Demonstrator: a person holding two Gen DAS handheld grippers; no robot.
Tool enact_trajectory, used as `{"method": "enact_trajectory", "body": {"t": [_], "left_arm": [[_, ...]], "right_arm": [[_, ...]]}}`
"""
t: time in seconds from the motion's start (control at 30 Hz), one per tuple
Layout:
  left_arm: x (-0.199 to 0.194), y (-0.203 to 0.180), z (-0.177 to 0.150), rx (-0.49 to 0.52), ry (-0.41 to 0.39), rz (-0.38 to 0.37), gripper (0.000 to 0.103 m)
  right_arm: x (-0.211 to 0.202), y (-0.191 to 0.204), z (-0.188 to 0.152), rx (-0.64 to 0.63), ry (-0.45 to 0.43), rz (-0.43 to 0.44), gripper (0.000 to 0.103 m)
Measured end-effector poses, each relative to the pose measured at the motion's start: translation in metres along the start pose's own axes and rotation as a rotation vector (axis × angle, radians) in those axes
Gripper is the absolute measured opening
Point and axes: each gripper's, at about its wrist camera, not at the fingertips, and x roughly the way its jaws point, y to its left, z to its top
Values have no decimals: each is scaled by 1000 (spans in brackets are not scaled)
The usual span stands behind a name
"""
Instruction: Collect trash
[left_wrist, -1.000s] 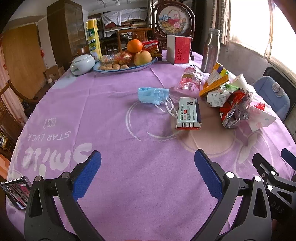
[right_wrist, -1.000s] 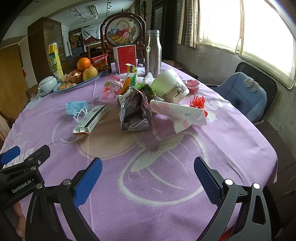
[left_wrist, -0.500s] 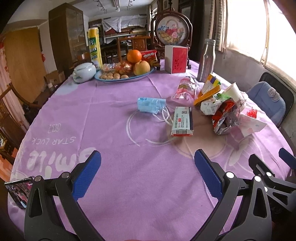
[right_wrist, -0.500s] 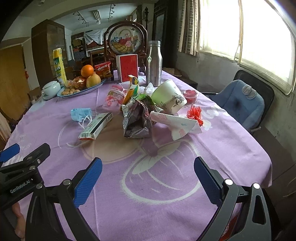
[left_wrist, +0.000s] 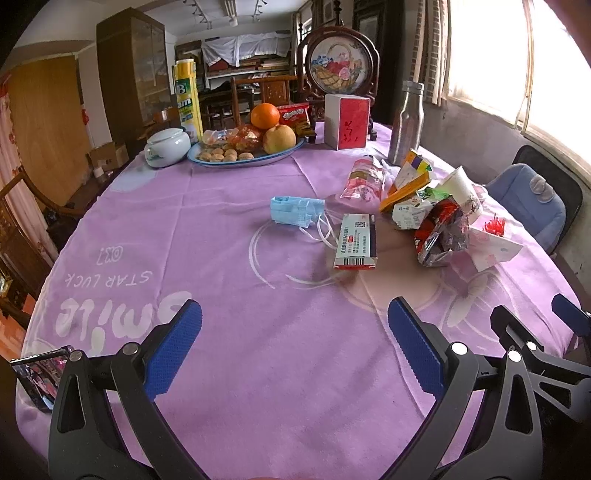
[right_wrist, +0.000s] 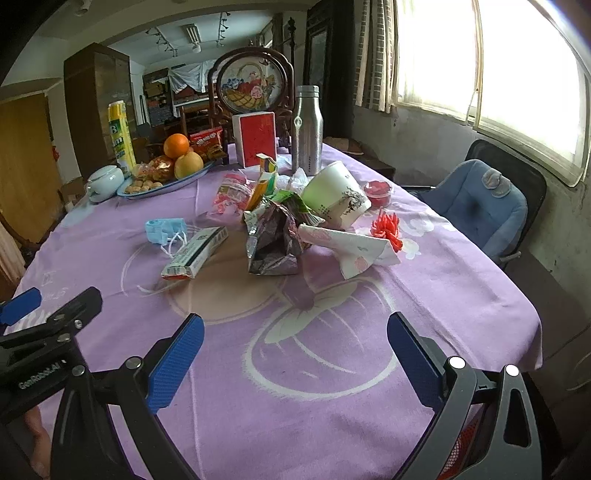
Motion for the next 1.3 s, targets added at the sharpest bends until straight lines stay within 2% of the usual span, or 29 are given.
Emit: {"method": "enact_trajectory", "body": {"t": [0.37, 1.3], "left_arm": [[-8, 0, 0, 1, -18, -4, 96], [-7, -1, -3, 6, -4, -9, 96]], "right_arm": [[-6, -1, 2, 6, -17, -5, 98], [-3, -7, 0, 18, -2, -14, 98]]}}
